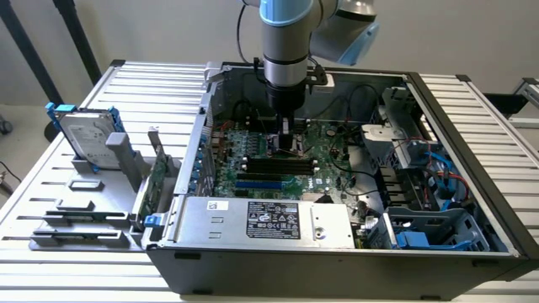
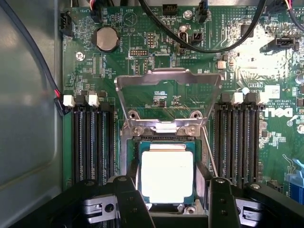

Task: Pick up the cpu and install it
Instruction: 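Place the cpu into insertion slot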

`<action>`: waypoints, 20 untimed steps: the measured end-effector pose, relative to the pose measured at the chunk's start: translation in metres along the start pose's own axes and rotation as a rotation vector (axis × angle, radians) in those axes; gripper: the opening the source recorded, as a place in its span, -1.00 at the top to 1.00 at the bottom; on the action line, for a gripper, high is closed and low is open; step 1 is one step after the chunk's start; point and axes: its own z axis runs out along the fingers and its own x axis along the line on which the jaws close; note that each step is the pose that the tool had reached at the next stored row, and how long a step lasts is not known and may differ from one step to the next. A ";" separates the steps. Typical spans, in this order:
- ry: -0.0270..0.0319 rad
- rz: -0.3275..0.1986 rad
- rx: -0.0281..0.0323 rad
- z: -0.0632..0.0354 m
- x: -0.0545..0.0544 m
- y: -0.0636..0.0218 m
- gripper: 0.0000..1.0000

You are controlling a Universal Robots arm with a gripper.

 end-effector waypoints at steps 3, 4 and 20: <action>-0.0028 0.000 0.0000 0.0008 0.001 -0.0001 -0.09; -0.0038 0.000 -0.0002 0.0010 0.002 -0.0002 -0.09; -0.0125 0.001 -0.0001 0.0045 0.004 -0.0006 -0.09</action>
